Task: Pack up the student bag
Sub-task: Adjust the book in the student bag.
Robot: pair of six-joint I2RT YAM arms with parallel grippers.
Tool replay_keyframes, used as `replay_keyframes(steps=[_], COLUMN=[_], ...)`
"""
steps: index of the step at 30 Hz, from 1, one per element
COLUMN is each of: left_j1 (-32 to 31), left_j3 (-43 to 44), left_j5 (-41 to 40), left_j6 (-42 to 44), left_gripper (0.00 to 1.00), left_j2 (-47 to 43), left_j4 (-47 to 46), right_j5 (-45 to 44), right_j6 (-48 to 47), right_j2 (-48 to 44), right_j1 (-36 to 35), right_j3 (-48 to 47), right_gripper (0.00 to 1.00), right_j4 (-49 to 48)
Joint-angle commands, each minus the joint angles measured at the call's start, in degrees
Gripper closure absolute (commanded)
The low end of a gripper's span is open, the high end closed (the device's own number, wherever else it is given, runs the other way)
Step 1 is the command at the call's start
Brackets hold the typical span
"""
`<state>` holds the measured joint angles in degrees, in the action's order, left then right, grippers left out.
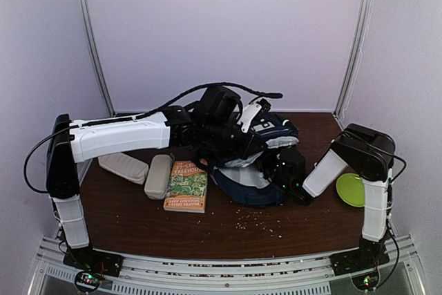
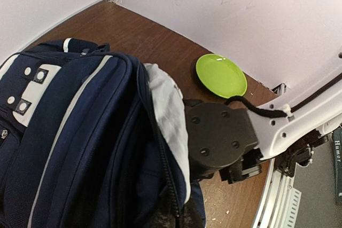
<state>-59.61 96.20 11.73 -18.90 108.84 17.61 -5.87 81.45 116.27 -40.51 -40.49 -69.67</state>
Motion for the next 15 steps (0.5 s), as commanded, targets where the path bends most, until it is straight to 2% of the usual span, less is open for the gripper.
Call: replay_keyframes(steps=[1,2,5,8,11,15], left_j1=[-1.47,-1.47,-1.47,-1.38,-0.84,1.17], left_j3=[2.87,3.23,3.55,3.7,4.07,3.75], left_j5=[8.12,8.07,7.18,5.65,2.72,0.19], left_j6=[-3.22,-3.25,-2.89,-2.27,-2.26,-5.23], left_gripper=[1.0,1.0,1.0,1.0,1.0,1.0], left_j2=[-0.21,0.27,0.76,0.72,0.74,0.43], left_j4=[-13.4,-13.25,-13.19,-13.17,-12.56,-12.63], right_j5=[2.11,3.84,6.77,9.06,10.62,10.48], right_j6=[1.6,1.07,0.83,0.56,-0.69,-0.52], right_j2=[2.91,3.05,2.97,1.33,-2.04,-6.94], right_j1=[-0.19,-0.26,-0.29,-0.14,-0.16,-0.36], right_j3=[-8.07,-9.23,-9.12,-6.91,-3.81,2.03], right_gripper=[1.0,0.94,0.65,0.47,0.38,0.32], right_j4=[9.58,11.23,11.11,10.16,11.15,10.27])
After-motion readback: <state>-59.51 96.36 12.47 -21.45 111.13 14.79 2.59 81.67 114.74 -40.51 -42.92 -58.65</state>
